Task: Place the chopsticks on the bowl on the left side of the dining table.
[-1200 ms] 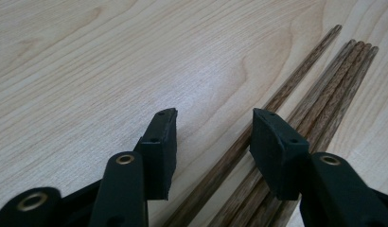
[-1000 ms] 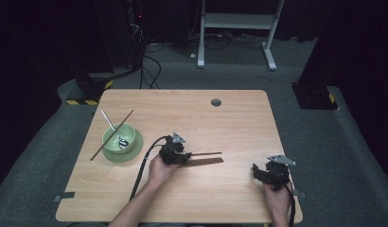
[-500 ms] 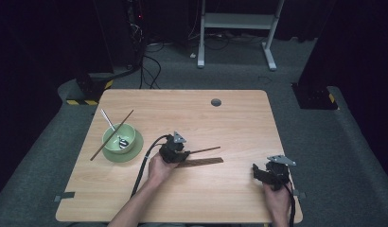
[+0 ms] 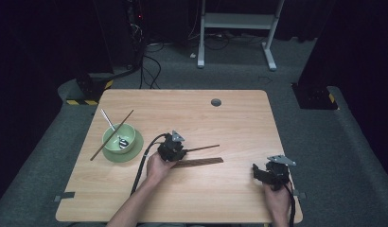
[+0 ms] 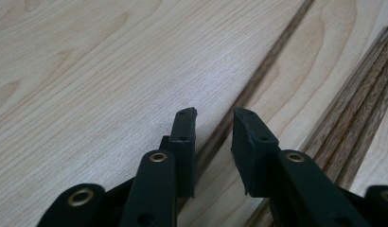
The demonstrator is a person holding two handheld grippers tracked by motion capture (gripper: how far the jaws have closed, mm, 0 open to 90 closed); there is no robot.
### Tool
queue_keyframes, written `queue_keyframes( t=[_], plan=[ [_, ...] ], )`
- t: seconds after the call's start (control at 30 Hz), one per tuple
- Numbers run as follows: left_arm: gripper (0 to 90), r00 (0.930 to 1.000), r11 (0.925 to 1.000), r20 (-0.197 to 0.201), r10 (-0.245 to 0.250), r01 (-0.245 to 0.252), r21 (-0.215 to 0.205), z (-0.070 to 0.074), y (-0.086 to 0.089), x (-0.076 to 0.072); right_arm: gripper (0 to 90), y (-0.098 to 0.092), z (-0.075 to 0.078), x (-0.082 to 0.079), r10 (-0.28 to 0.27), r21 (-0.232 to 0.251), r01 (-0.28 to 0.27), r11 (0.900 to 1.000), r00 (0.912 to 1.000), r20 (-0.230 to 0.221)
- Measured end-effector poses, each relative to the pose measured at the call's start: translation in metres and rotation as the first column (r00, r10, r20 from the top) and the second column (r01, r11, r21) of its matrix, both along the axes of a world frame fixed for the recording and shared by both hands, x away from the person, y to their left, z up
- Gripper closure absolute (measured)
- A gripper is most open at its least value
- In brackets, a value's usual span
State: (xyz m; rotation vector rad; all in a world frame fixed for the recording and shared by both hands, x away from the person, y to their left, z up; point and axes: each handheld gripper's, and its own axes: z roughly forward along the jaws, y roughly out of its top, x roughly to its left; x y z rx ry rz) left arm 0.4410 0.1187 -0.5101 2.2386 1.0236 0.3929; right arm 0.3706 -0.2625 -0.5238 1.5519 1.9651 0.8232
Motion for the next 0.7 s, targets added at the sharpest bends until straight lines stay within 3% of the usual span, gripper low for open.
queue_keyframes(
  t=[0.7],
  plan=[
    [79.4,0.9999,0.9999,-0.013,0.004,-0.004,0.015,0.002,0.013,0.006,23.5,0.000,0.000,0.000,0.000,0.000,0.000,1.000,1.0000,0.000]
  ],
)
